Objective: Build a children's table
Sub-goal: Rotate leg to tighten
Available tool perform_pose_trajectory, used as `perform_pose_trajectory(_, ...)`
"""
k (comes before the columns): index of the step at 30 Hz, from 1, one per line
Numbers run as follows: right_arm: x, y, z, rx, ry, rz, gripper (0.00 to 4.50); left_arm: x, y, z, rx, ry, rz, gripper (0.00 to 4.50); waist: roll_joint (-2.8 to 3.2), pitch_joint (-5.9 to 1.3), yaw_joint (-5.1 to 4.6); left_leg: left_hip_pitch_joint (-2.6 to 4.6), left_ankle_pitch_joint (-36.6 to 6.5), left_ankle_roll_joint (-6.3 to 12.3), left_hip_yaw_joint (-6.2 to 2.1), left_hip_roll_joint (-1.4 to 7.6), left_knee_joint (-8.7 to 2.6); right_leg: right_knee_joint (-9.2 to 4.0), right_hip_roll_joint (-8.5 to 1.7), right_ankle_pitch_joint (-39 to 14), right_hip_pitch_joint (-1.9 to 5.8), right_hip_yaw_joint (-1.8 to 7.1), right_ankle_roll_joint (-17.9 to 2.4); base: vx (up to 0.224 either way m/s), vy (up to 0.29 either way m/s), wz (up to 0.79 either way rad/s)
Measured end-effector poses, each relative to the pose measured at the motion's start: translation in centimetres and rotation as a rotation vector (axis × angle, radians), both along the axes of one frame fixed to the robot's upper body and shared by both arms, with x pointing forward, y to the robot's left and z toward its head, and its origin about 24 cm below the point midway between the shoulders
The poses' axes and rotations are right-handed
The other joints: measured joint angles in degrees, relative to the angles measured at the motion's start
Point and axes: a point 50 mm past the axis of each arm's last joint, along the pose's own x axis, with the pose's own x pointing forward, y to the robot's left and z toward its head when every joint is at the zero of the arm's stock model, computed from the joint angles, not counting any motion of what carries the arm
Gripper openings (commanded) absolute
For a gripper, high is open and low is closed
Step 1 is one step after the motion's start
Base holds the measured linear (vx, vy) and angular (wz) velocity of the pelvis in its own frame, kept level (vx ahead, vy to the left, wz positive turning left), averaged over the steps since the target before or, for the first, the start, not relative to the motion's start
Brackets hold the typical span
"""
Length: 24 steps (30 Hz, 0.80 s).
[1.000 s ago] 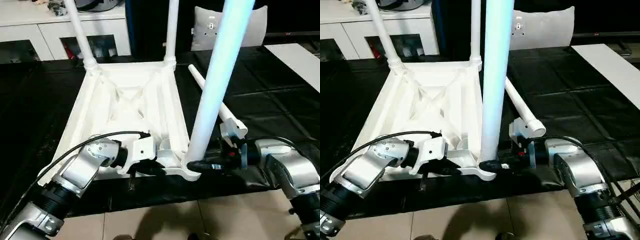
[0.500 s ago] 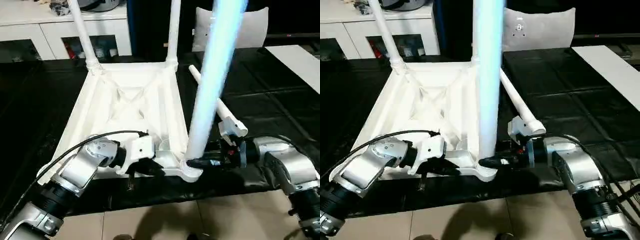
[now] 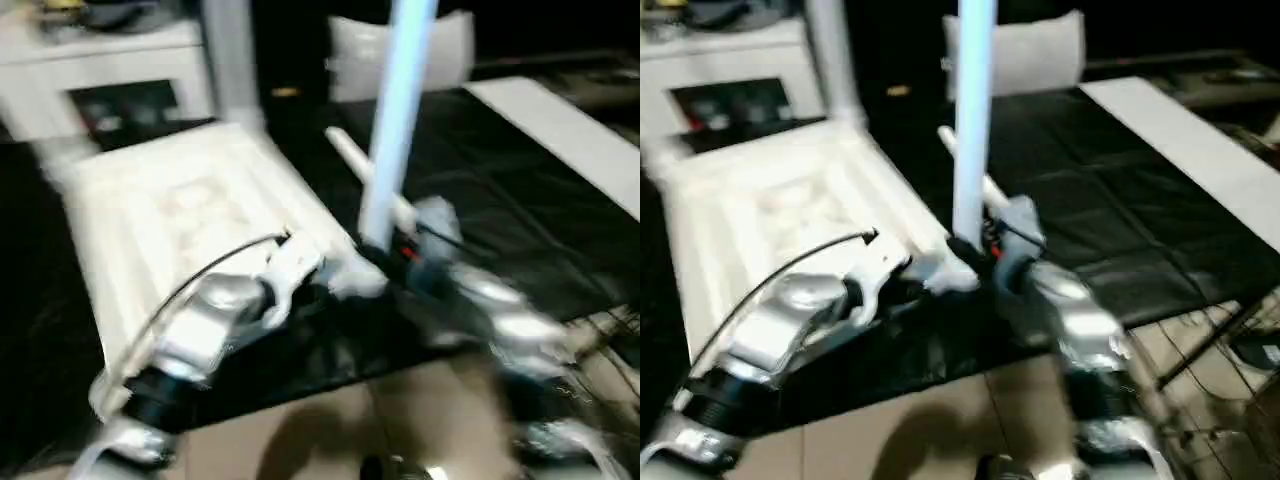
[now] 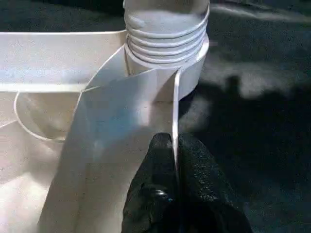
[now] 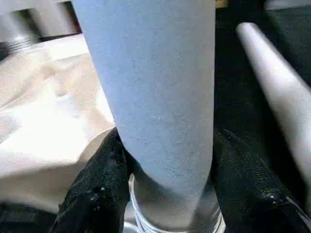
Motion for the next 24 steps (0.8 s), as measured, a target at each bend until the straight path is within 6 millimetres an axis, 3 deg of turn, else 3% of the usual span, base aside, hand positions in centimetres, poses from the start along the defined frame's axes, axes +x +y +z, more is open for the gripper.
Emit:
perform_pose_trajectory(1, 0.2, 0.2, -0.1, 0.005, -0.002, -0.025, 2.59, 0.0, -0.4, -0.1, -0.004, 0.001, 0.027, 0.0, 0.03, 0.02, -0.35, 0.13, 0.0, 0.02, -0.07, 0.01, -0.05, -0.3, 0.0, 0.0, 0.34, -0.07, 0.0, 0.0, 0.0, 0.0)
perform_pose_trajectory(3, 0.6, 0.8, -0.1, 0.036, -0.008, -0.048, 2.75, 0.1, -0.7, -0.1, -0.005, -0.005, 0.067, 0.0, 0.01, 0.02, -0.89, 0.13, -0.1, 0.11, -0.02, -0.13, -0.23, -0.6, -0.08, 0.0, 0.43, -0.02, 0.0, 0.0, 0.0, 0.0)
perform_pose_trajectory(6, 0.7, 0.9, -0.1, 0.048, -0.017, -0.055, 3.07, 0.1, -1.0, 0.0, -0.011, -0.009, 0.075, 0.0, -0.07, -0.01, -0.86, 0.12, -0.2, 0.42, 0.05, -0.36, -0.27, -0.53, -0.19, 0.9, 0.37, 0.66, -0.1, 0.0, 0.0, 0.0)
perform_pose_trajectory(10, 0.6, 1.0, 0.2, 0.04, -0.05, -0.03, 3.39, 0.1, -0.7, 0.3, 0.003, -0.027, 0.071, 0.0, -0.1, -0.01, -0.02, 0.17, -0.3, 0.76, 0.15, -0.38, -0.47, -0.12, -0.2, 1.7, 0.04, 0.83, -0.2, 0.018, -0.007, 0.01)
perform_pose_trajectory(15, -0.7, -1.0, 0.0, 0.023, -0.089, 0.051, 3.78, 0.2, -0.2, 0.4, 0.036, -0.083, 0.002, 0.0, -0.1, -0.01, 1.86, -0.05, -0.2, 0.77, 0.24, -0.33, -0.7, 0.62, 0.03, 1.4, -0.79, 0.88, -0.6, 0.0, 0.0, 0.0)
perform_pose_trajectory(20, -3.5, -3.2, -0.4, 0.033, -0.085, 0.165, 4.16, 1.4, 3.0, 0.3, 0.13, -0.14, -0.031, 0.0, -0.11, -0.01, 2.7, 0.13, -0.1, 0.82, 0.34, -0.24, -0.69, 0.66, 0.19, 1.4, -0.79, 0.97, -0.6, -0.01, -0.001, -0.01)
perform_pose_trajectory(21, -3.9, -3.6, -0.1, 0.035, -0.088, 0.181, 4.36, 1.6, 3.5, 0.2, 0.133, -0.147, -0.04, 0.43, -0.11, 0.0, 2.82, 0.17, 0.0, 0.61, 0.36, -0.25, -0.69, 0.61, 0.18, 1.4, -0.74, 0.98, -0.6, 0.0, 0.0, 0.0)
perform_pose_trajectory(24, -5.2, -4.1, 0.4, 0.035, -0.106, 0.213, 4.5, 1.7, 4.8, 0.0, 0.123, -0.169, -0.098, 0.65, -0.12, 0.0, 3.03, 0.19, 0.0, 0.48, 0.37, -0.26, -0.7, 0.35, 0.18, 1.5, -0.62, 0.96, -0.6, 0.0, 0.0, 0.0)
